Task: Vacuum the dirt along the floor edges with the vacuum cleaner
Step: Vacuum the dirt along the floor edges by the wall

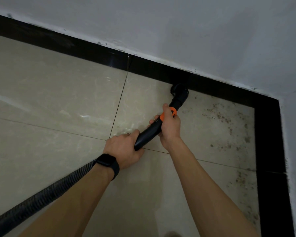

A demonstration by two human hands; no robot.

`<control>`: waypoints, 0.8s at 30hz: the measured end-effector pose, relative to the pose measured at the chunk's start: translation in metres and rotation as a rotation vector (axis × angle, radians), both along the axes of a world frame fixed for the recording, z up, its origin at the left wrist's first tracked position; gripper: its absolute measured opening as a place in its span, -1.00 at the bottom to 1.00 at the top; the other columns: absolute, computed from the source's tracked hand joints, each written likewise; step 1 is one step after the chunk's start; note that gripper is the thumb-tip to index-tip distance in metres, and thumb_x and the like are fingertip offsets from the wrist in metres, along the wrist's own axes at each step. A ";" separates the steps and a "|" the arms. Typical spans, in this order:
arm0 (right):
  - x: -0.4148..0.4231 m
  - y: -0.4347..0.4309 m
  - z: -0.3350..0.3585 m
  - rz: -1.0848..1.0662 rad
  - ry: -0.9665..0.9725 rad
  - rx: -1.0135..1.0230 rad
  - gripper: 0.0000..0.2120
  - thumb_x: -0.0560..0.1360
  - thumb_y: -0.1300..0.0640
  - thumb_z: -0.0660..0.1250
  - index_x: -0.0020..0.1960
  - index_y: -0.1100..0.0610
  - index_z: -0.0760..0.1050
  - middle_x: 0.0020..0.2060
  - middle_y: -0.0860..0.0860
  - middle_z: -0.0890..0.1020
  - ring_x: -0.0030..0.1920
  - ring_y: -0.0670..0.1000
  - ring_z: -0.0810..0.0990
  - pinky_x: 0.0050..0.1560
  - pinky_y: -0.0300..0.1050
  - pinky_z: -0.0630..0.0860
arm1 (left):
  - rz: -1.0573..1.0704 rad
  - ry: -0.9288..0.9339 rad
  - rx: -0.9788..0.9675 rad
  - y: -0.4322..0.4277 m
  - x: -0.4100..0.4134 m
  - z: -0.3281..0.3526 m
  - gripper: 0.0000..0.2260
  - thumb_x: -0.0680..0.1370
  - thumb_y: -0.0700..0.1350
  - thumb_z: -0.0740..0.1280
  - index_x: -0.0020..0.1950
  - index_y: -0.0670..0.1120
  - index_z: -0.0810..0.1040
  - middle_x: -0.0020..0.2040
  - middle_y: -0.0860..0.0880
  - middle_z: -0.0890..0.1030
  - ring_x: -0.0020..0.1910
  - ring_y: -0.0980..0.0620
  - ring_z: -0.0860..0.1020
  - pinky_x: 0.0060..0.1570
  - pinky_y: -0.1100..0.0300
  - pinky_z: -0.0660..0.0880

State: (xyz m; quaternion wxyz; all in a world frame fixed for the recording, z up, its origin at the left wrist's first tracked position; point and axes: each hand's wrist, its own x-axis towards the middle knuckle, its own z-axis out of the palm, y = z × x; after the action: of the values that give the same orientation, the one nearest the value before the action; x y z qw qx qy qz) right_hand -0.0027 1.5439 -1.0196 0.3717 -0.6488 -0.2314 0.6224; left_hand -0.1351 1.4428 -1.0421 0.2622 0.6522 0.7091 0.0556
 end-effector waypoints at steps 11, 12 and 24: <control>-0.043 -0.018 -0.001 0.061 0.010 -0.040 -0.62 0.63 -0.09 0.36 0.20 0.21 0.47 -0.40 -0.01 0.62 -0.36 0.06 0.71 -0.26 -0.02 0.68 | 0.053 -0.043 -0.031 -0.025 -0.038 0.009 -0.75 0.47 0.15 0.31 -0.02 0.17 0.26 -0.30 0.13 0.47 -0.38 0.12 0.46 -0.40 0.24 0.34; -0.043 -0.026 -0.002 0.050 0.005 -0.049 -0.59 0.63 -0.10 0.35 0.25 0.23 0.46 -0.39 -0.01 0.63 -0.36 0.06 0.71 -0.30 -0.07 0.65 | 0.041 -0.039 -0.039 -0.031 -0.041 0.010 -0.75 0.47 0.15 0.32 -0.02 0.18 0.26 -0.29 0.12 0.48 -0.38 0.12 0.46 -0.39 0.23 0.36; -0.003 -0.131 0.003 -0.178 0.017 -0.126 -0.71 0.66 -0.07 0.34 0.12 0.16 0.42 -0.45 -0.05 0.61 -0.35 0.07 0.72 -0.35 -0.16 0.61 | -0.248 0.015 -0.102 -0.100 -0.033 0.009 -0.73 0.44 0.26 0.21 0.04 0.18 0.29 -0.21 0.15 0.51 -0.28 0.06 0.54 -0.25 0.17 0.49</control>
State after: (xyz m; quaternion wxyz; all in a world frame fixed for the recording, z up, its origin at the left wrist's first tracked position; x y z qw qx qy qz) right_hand -0.0060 1.4124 -1.0170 0.3861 -0.6836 -0.1303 0.6055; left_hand -0.1676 1.3426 -1.0328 0.2947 0.7211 0.6267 -0.0183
